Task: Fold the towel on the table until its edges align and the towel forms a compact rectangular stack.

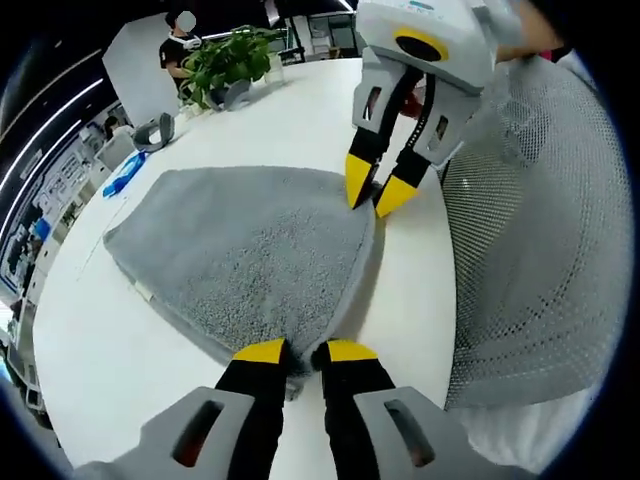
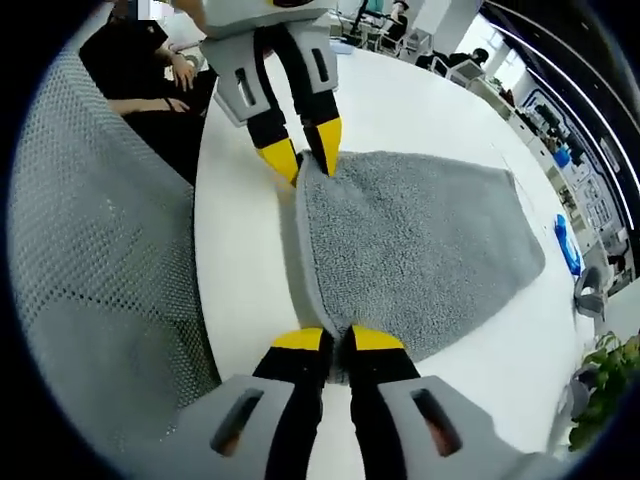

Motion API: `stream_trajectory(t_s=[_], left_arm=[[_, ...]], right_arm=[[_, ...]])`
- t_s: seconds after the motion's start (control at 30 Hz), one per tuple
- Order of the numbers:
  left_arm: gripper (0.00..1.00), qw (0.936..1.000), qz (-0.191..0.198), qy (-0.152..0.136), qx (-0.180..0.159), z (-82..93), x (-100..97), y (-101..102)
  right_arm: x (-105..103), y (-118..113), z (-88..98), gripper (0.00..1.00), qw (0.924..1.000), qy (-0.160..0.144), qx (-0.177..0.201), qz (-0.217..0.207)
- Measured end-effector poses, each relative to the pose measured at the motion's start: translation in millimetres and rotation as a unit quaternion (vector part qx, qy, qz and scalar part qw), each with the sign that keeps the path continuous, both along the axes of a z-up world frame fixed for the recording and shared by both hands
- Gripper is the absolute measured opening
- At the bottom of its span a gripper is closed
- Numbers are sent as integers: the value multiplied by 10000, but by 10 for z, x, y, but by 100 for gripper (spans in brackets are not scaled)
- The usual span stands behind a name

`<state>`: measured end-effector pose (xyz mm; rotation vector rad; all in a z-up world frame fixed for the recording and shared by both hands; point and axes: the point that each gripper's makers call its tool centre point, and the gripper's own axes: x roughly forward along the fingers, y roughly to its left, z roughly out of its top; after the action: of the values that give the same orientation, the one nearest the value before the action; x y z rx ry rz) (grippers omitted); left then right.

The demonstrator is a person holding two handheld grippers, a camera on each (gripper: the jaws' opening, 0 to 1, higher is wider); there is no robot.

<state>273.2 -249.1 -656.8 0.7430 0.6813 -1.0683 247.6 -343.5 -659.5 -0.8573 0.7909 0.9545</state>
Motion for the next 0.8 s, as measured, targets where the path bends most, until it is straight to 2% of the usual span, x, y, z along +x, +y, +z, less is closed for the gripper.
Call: stream_trajectory(t_s=[0.13,0.27,0.43,0.63,0.8], left_arm=[[10,10000,57,-8,75,-4,22,4],[7,9998,175,60,53,2,50,12],[7,9997,138,43,217,21,31,12],[6,9993,163,147,292,121,29,42],[6,9995,251,66,194,321,53,68]], right_arm=[[20,4,0,3,10000,-23,-56,-55],[30,9,29,1,9996,157,68,-236],[34,8,88,1,9985,381,140,-370],[35,21,258,1,9983,442,188,-335],[113,31,510,1,9958,436,518,-614]])
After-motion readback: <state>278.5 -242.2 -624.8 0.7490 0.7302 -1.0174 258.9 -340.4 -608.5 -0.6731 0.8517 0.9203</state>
